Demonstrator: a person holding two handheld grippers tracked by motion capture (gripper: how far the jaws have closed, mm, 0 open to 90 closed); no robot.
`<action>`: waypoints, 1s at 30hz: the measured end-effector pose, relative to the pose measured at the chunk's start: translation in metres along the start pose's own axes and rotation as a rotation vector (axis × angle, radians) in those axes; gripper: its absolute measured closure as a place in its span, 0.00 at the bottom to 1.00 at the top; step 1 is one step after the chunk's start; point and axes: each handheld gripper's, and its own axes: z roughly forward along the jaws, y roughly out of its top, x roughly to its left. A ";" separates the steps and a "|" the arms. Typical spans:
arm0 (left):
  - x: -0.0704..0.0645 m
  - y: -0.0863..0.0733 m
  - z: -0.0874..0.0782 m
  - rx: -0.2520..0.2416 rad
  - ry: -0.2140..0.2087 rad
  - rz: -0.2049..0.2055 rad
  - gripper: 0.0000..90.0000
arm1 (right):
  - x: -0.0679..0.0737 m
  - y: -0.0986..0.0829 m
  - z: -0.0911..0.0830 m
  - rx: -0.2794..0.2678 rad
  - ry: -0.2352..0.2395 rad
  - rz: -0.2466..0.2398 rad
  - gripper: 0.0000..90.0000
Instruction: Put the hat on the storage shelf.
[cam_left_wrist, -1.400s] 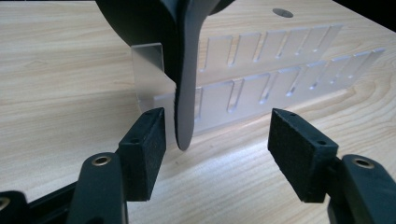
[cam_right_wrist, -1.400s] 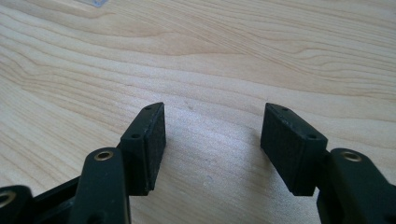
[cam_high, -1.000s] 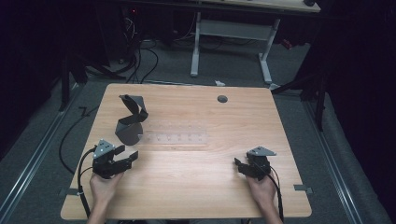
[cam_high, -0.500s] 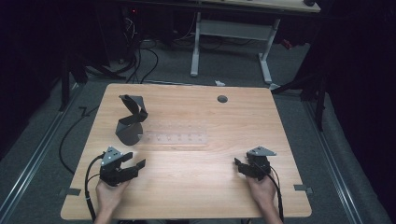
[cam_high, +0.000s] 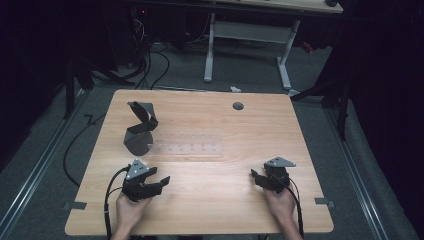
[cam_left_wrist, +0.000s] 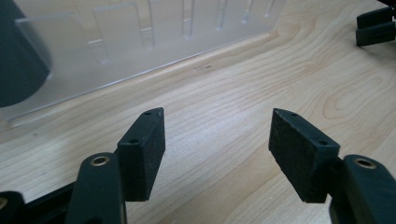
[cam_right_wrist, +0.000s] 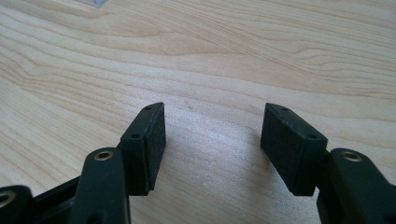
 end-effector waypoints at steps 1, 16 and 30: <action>-0.001 -0.001 0.001 0.006 -0.001 0.003 0.41 | 0.000 0.000 0.000 0.000 0.000 0.000 0.45; -0.007 -0.014 0.022 0.048 0.019 0.056 0.42 | 0.000 0.000 0.000 0.000 0.000 0.000 0.45; 0.000 -0.019 0.038 0.063 0.072 0.085 0.42 | 0.000 0.000 0.000 0.000 0.000 0.000 0.45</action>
